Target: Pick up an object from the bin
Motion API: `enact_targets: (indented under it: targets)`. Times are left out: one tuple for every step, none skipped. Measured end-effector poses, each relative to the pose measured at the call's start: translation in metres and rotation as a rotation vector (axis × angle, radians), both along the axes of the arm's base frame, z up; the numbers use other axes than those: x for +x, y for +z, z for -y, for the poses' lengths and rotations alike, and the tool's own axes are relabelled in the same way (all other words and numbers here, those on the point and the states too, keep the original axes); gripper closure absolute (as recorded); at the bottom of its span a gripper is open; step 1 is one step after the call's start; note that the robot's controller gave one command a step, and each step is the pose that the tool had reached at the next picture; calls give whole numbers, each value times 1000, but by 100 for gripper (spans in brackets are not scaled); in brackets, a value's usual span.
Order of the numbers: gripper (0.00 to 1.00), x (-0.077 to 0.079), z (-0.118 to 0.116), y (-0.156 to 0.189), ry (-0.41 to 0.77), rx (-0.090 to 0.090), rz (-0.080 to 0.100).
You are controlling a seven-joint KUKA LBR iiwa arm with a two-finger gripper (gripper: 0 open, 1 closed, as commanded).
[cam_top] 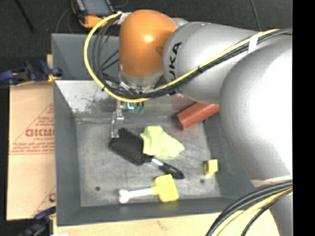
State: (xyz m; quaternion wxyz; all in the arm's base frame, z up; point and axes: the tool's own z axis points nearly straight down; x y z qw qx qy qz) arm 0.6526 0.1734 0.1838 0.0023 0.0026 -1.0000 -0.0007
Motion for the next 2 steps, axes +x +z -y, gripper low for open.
enact_targets:
  targets:
    - [0,2,1,5,-3,1,9]
    - [0,-21,39,-63,18,-1,12]
